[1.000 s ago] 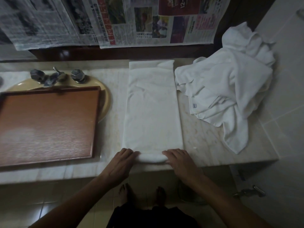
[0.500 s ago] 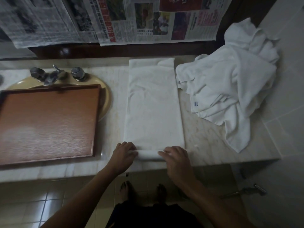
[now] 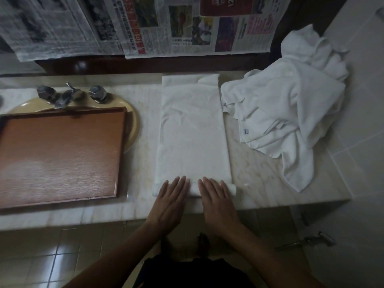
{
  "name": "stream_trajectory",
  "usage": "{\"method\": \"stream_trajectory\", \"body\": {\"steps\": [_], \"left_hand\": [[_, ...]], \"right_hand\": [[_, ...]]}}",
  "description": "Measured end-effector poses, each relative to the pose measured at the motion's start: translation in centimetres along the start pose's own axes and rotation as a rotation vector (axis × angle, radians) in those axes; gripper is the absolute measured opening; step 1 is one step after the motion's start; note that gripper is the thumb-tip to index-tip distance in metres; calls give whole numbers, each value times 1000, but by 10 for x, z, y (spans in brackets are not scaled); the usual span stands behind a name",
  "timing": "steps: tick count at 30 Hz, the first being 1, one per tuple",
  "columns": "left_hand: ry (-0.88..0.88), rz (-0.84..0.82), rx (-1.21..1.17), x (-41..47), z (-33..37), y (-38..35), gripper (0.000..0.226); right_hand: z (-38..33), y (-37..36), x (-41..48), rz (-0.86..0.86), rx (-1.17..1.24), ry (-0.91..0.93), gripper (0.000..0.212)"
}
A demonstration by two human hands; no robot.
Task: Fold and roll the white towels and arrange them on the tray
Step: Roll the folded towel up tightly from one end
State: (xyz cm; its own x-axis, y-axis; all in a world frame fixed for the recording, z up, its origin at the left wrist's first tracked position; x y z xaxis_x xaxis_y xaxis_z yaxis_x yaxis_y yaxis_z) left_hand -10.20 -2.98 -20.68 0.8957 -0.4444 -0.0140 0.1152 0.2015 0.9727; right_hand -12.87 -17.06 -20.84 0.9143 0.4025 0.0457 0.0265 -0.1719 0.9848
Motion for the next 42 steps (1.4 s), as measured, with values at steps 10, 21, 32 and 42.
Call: {"method": "stream_trajectory", "body": {"steps": [10, 21, 32, 42], "left_hand": [[-92, -62, -59, 12, -47, 30, 72], [104, -101, -395, -9, -59, 45, 18], [434, -217, -535, 15, -95, 38, 10], [543, -129, -455, 24, -95, 45, 5]], "right_hand": [[43, 20, 2, -34, 27, 151, 77], [77, 32, -23, 4, 387, 42, 38], [69, 40, 0, -112, 196, -205, 43], [-27, 9, -17, -22, 62, -61, 79]]}}
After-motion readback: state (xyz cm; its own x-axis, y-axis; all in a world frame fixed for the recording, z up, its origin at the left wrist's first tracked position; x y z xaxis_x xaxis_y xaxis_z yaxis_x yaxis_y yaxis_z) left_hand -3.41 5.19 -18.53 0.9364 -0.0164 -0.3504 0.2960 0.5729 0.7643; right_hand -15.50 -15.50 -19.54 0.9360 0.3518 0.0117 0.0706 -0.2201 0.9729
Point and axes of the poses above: each hand's wrist, its own x-axis towards the middle knuckle, its own y-axis out of the back of the hand, z = x × y, the point moved 9 cm from there along x, towards the middle knuckle, and after that the axes turned 12 degrees about y, right-handed, at the moved point
